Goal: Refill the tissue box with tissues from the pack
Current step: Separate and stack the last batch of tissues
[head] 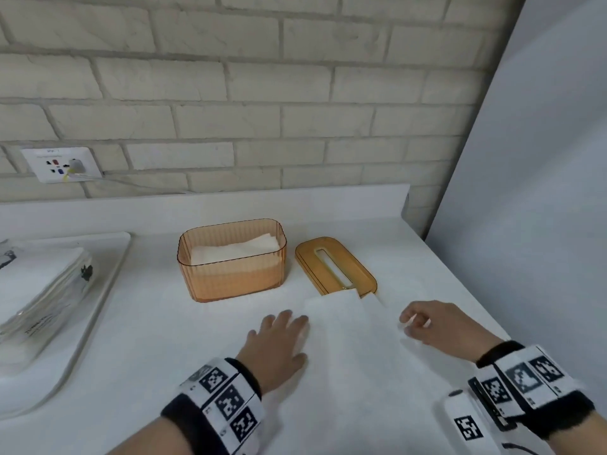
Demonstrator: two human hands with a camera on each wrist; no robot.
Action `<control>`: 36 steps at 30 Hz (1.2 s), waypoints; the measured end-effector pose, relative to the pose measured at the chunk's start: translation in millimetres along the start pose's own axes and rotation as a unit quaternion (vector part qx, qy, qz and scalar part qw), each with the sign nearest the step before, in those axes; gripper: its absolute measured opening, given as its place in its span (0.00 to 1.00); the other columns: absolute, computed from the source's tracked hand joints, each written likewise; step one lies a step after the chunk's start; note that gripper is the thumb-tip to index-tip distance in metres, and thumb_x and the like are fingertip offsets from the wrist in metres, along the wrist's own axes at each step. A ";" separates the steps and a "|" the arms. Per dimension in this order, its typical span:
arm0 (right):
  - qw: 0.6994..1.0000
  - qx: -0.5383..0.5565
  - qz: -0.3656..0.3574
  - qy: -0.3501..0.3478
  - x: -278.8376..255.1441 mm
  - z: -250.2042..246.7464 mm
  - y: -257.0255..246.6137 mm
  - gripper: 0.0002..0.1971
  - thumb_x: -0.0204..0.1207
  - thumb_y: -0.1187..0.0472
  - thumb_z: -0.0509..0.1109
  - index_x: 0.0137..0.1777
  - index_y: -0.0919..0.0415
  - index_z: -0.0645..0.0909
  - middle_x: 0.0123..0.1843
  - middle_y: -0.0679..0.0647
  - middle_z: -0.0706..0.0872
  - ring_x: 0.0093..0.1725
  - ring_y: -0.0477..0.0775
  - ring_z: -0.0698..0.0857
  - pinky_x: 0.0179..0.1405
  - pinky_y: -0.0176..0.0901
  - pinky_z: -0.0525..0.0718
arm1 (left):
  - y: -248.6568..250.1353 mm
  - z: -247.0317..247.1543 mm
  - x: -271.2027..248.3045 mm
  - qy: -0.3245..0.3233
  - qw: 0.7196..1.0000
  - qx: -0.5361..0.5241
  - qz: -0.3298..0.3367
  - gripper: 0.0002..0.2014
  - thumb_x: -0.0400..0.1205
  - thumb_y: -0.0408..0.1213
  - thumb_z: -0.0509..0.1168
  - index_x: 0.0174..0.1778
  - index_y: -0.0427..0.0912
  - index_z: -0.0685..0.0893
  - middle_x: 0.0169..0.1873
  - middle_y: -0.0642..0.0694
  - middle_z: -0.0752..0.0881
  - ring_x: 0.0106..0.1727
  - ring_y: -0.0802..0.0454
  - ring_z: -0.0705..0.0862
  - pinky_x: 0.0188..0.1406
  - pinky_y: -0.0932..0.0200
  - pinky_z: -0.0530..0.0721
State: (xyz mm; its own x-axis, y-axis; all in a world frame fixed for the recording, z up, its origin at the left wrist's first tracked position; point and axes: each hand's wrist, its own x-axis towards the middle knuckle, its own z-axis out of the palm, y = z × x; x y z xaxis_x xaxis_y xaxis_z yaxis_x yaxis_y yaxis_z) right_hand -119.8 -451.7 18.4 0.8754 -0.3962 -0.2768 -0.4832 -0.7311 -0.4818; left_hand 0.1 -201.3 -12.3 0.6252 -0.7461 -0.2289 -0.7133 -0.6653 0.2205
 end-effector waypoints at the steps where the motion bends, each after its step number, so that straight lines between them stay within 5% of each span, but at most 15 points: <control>1: 1.000 0.001 0.006 0.003 -8.9 7.6 7.7 0.04 0.76 0.60 0.70 0.47 0.50 0.81 0.42 0.50 0.82 0.35 0.43 0.78 0.35 0.26 0.75 | 8.7 -1.7 12.0 -0.006 0.999 0.022 0.046 0.30 0.85 0.47 0.57 0.83 0.52 0.53 0.83 0.49 0.52 0.82 0.45 0.53 0.77 0.41 0.62; 4: 0.999 -0.018 0.014 0.030 -27.3 27.4 20.2 0.10 0.75 0.55 0.70 0.55 0.48 0.77 0.51 0.49 0.78 0.40 0.37 0.74 0.41 0.28 0.72 | 30.3 -5.0 40.1 -0.041 0.981 0.104 0.160 0.32 0.83 0.46 0.62 0.82 0.55 0.56 0.83 0.51 0.53 0.83 0.47 0.49 0.78 0.38 0.56; 9: 0.991 -0.082 0.089 0.055 -44.6 37.1 29.7 0.30 0.74 0.45 0.69 0.74 0.49 0.63 0.68 0.49 0.67 0.67 0.52 0.67 0.61 0.44 0.74 | 51.6 -9.2 62.3 -0.096 0.954 0.187 0.212 0.33 0.81 0.46 0.66 0.81 0.54 0.61 0.75 0.48 0.68 0.77 0.46 0.62 0.73 0.41 0.63; 14: 0.987 -0.087 0.132 0.033 -44.3 35.3 37.0 0.33 0.73 0.43 0.68 0.74 0.52 0.61 0.69 0.52 0.66 0.69 0.56 0.67 0.62 0.49 0.73 | 62.7 -17.9 65.8 -0.114 0.947 0.216 0.210 0.27 0.81 0.45 0.67 0.76 0.52 0.70 0.68 0.48 0.75 0.70 0.47 0.69 0.65 0.48 0.67; 19: 0.984 -0.123 0.128 0.005 -32.5 27.9 38.3 0.24 0.75 0.45 0.66 0.68 0.53 0.68 0.65 0.53 0.70 0.66 0.55 0.71 0.62 0.48 0.75 | 65.7 -21.4 60.0 -0.113 0.957 0.197 0.183 0.21 0.82 0.41 0.64 0.72 0.49 0.75 0.64 0.47 0.75 0.67 0.47 0.72 0.56 0.54 0.67; 21: 0.986 -0.107 0.130 -0.007 -23.1 17.5 40.5 0.20 0.74 0.45 0.66 0.62 0.54 0.72 0.63 0.53 0.74 0.62 0.56 0.75 0.62 0.49 0.77 | 62.6 -25.7 55.9 -0.091 0.970 0.159 0.158 0.19 0.83 0.41 0.62 0.71 0.47 0.75 0.64 0.48 0.76 0.68 0.48 0.75 0.54 0.57 0.69; 24: 0.988 -0.080 0.133 0.024 5.0 -0.7 44.1 0.19 0.72 0.47 0.68 0.56 0.58 0.74 0.61 0.57 0.78 0.61 0.59 0.78 0.60 0.51 0.79 | 52.9 -38.5 44.8 -0.031 0.994 0.059 0.085 0.25 0.84 0.45 0.62 0.78 0.48 0.69 0.72 0.50 0.76 0.73 0.51 0.74 0.67 0.58 0.72; 27: 0.982 -0.100 0.155 0.041 33.8 -10.4 40.2 0.27 0.72 0.47 0.70 0.64 0.64 0.71 0.64 0.62 0.77 0.63 0.62 0.79 0.58 0.47 0.79 | 39.2 -50.3 32.6 0.066 0.993 -0.099 0.014 0.25 0.81 0.46 0.67 0.75 0.46 0.73 0.66 0.48 0.82 0.62 0.53 0.80 0.55 0.62 0.76; 29: 0.977 -0.123 0.170 0.030 47.1 -11.7 36.8 0.28 0.71 0.48 0.73 0.64 0.67 0.72 0.64 0.62 0.80 0.62 0.60 0.81 0.51 0.44 0.79 | 30.0 -51.6 26.4 0.124 0.969 -0.213 -0.024 0.22 0.80 0.43 0.69 0.70 0.46 0.78 0.56 0.49 0.85 0.53 0.54 0.82 0.44 0.65 0.76; 31: 0.975 -0.142 0.168 0.022 56.6 -10.0 36.0 0.18 0.70 0.52 0.75 0.48 0.65 0.77 0.60 0.61 0.84 0.59 0.59 0.84 0.43 0.41 0.78 | 22.8 -47.7 22.2 0.163 0.938 -0.303 -0.052 0.16 0.80 0.41 0.69 0.63 0.46 0.82 0.50 0.51 0.87 0.48 0.55 0.84 0.39 0.69 0.77; 33: 0.976 -0.127 0.173 0.028 62.7 -6.7 38.1 0.17 0.70 0.57 0.76 0.32 0.62 0.70 0.57 0.61 0.86 0.57 0.59 0.85 0.41 0.39 0.76 | 19.4 -40.6 18.4 0.185 0.911 -0.363 -0.068 0.09 0.80 0.40 0.68 0.57 0.48 0.82 0.46 0.55 0.86 0.46 0.59 0.84 0.37 0.68 0.77; 36: 0.981 -0.102 0.164 0.036 66.3 -6.0 39.5 0.10 0.72 0.61 0.72 0.39 0.64 0.74 0.59 0.62 0.85 0.59 0.61 0.84 0.43 0.40 0.77 | 18.9 -30.7 10.1 0.213 0.862 -0.450 -0.095 0.03 0.81 0.41 0.68 0.47 0.54 0.81 0.45 0.56 0.87 0.48 0.54 0.85 0.40 0.62 0.80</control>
State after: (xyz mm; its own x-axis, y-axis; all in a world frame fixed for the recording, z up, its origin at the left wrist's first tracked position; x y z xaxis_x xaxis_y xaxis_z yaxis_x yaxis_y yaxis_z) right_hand -80.8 -510.1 -14.0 0.6753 -0.6614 -0.3264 -0.7331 -0.6506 -0.1984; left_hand 2.7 -222.2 18.6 0.9003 -0.4349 -0.0151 -0.1702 -0.3837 0.9076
